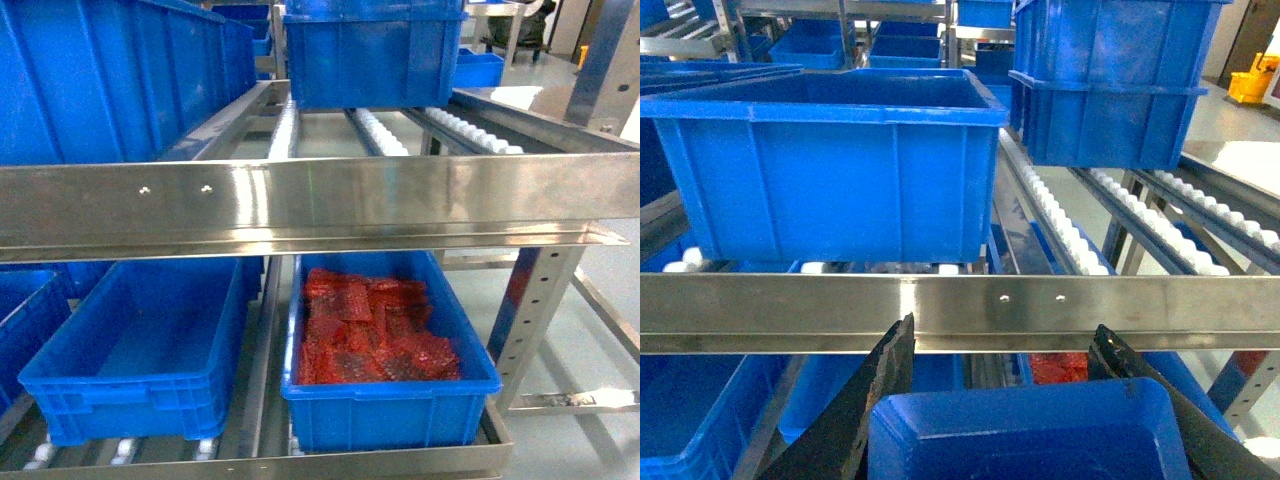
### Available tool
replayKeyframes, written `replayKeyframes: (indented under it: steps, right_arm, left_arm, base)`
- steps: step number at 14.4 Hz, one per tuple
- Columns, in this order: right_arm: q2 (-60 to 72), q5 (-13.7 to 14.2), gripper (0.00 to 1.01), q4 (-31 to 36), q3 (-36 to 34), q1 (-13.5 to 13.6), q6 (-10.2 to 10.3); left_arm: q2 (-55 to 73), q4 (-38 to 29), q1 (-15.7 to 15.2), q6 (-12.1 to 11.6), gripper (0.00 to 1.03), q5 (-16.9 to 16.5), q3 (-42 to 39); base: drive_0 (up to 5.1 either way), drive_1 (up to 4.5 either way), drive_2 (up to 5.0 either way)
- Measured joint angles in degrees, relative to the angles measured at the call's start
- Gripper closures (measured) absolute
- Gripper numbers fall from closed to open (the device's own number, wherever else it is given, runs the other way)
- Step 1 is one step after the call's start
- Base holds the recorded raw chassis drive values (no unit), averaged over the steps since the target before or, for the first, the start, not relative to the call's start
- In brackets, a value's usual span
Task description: Pick blue part to blue bin on bottom shelf
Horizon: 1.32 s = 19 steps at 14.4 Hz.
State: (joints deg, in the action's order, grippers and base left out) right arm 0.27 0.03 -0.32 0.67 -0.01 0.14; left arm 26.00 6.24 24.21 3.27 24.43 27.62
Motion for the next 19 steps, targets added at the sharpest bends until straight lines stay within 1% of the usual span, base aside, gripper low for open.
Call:
replayKeyframes:
  steps: [3,5,7,19]
  right_arm:
    - [0.0,0.0,0.03,0.0,0.0,0.0,0.0]
    - [0.0,-0.4,0.03,0.3,0.0,0.0,0.0]
    - [0.0,-0.2,0.03,0.1,0.0,0.0,0.0]
    - [0.0,-0.2,0.03,0.2,0.0,0.0,0.0]
  left_arm:
    - [0.0,-0.1,0.0,0.0,0.59,0.0,0.0]
    - [-0.3,-0.1,0.0,0.0,0.59,0.7,0.0]
    - [0.0,0.0,0.0,0.0,0.59,-0.1,0.0]
    - [0.0,-0.2,0.0,0.0,0.59,0.0,0.0]
  base:
    - [-5.1,2.32,2.3]
    - [-5.1,2.32,2.3]
    - [-5.1,2.32,2.3]
    - [-5.1,2.32,2.3]
